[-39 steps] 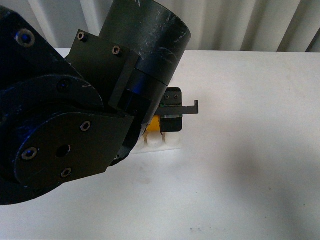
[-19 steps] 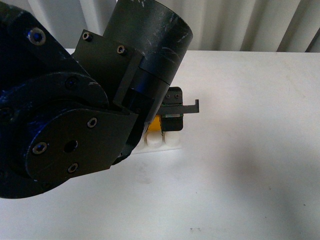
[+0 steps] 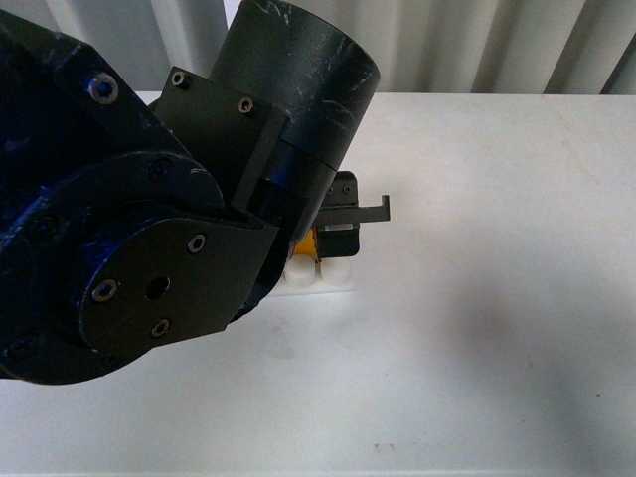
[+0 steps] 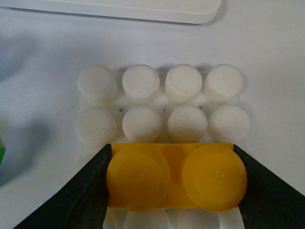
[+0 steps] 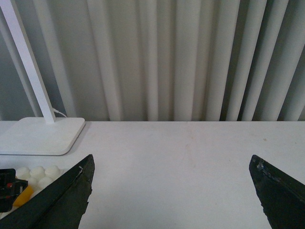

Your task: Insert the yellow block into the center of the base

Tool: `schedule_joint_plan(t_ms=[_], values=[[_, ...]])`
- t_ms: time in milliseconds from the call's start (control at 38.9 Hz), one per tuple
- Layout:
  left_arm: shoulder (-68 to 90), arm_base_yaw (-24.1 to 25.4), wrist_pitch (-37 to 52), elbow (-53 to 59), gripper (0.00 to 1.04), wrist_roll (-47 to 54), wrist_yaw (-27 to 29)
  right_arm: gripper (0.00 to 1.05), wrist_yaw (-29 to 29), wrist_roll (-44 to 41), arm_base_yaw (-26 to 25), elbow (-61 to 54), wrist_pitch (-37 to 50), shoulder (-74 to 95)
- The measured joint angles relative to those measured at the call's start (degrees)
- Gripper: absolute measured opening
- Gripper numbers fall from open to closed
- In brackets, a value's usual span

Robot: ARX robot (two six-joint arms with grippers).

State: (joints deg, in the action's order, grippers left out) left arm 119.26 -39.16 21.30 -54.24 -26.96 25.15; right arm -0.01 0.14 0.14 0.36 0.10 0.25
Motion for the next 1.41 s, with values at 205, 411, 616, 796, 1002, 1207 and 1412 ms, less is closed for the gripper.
schedule_joint_plan(t_ms=[205,411,616,796,1002,1207,1412], values=[[1.2,0.0,0.0,-0.4,0.65,0.0,-0.1,0.95,0.0,0.0,0.0,0.0,0.0,0.0],[1.5,0.0,0.1,-0.4,0.65,0.0,0.0,0.95,0.0,0.0,0.0,0.0,0.0,0.0],[1.6,-0.1,0.5,-0.2,0.65,0.0,0.0,0.95,0.0,0.0,0.0,0.0,0.0,0.0],[0.2,0.3,0.8,1.4,0.87,0.3,-1.4,0.95,0.0,0.0,0.0,0.0,0.0,0.0],[-7.6,1.9,1.4,3.5,0.98,0.8,-1.1,0.95,0.0,0.0,0.0,0.0,0.0,0.0],[-22.7,8.0,5.1,13.9,0.98,2.0,-2.4,0.95,0.0,0.0,0.0,0.0,0.0,0.0],[-43.0,20.1,7.1,28.7,0.96,6.4,-7.8,0.95,0.0,0.0,0.0,0.0,0.0,0.0]])
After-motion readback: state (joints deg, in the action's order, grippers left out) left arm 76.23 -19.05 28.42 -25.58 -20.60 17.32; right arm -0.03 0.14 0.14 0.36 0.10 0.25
